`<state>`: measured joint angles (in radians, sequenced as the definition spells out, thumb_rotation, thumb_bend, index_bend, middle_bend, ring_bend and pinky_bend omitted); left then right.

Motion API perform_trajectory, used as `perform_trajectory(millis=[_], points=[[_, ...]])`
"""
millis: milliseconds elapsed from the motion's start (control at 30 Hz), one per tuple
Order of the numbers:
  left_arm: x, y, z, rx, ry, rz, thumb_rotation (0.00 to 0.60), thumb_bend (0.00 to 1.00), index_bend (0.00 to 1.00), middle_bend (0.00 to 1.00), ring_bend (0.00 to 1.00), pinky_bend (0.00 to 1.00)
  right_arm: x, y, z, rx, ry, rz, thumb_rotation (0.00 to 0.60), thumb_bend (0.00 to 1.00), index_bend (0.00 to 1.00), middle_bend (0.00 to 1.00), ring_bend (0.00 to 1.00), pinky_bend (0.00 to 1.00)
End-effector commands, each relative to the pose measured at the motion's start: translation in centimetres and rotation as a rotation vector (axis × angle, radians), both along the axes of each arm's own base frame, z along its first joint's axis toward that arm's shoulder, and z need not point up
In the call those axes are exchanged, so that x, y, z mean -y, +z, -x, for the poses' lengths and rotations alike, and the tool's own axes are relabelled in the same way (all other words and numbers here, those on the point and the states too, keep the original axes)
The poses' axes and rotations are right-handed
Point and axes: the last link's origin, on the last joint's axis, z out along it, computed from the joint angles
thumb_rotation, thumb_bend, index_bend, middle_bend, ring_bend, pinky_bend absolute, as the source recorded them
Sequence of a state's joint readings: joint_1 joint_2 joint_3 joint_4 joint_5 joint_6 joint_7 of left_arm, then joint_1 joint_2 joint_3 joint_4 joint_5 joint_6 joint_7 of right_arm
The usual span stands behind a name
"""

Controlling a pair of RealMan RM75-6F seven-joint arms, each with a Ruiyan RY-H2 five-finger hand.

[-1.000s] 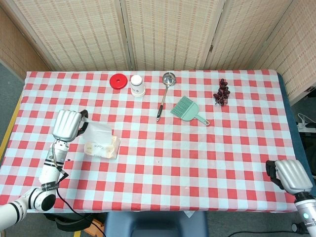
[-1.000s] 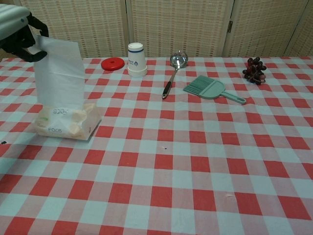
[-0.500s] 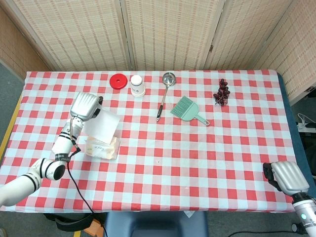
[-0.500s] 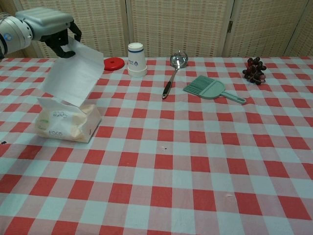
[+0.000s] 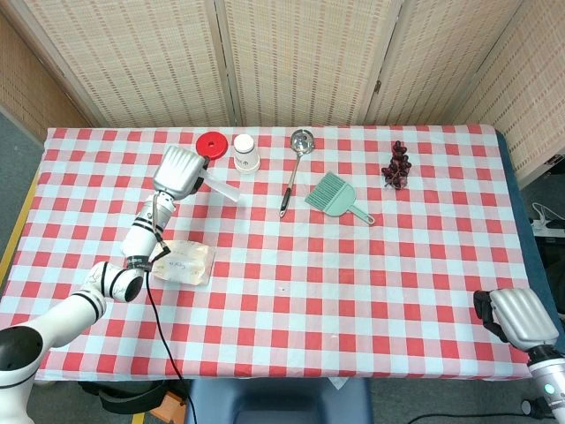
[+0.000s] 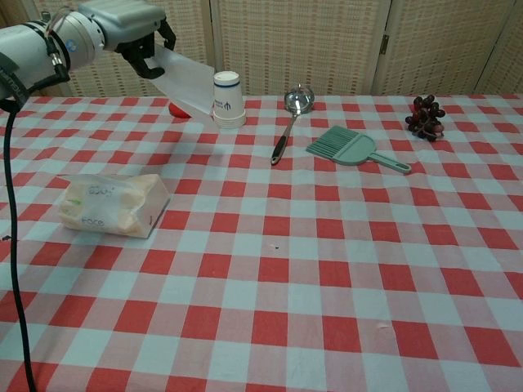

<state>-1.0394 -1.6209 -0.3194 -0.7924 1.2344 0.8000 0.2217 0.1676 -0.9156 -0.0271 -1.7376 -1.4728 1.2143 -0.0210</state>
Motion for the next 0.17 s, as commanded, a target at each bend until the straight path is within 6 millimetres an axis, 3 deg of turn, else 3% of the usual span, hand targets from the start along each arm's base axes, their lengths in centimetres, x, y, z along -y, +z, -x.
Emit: perform_trajectory(millis=[33,167], points=[[0.1,-0.1,0.9,0.009,0.025,0.0,0.6,0.5,0.77,1.0,1.0,1.0,0.1,-0.1,0.0,-0.001,-0.002,-0.003,0.6,1.0,0.95,0.8,0.65,0.86],[0.1,0.0,2.0,-0.004,0.05,-0.008,0.6,0.5,0.77,1.0,1.0,1.0,0.2,-0.3,0.0,-0.008,-0.006,-0.008,0.6,1.0,0.95,0.8,0.65,0.86]])
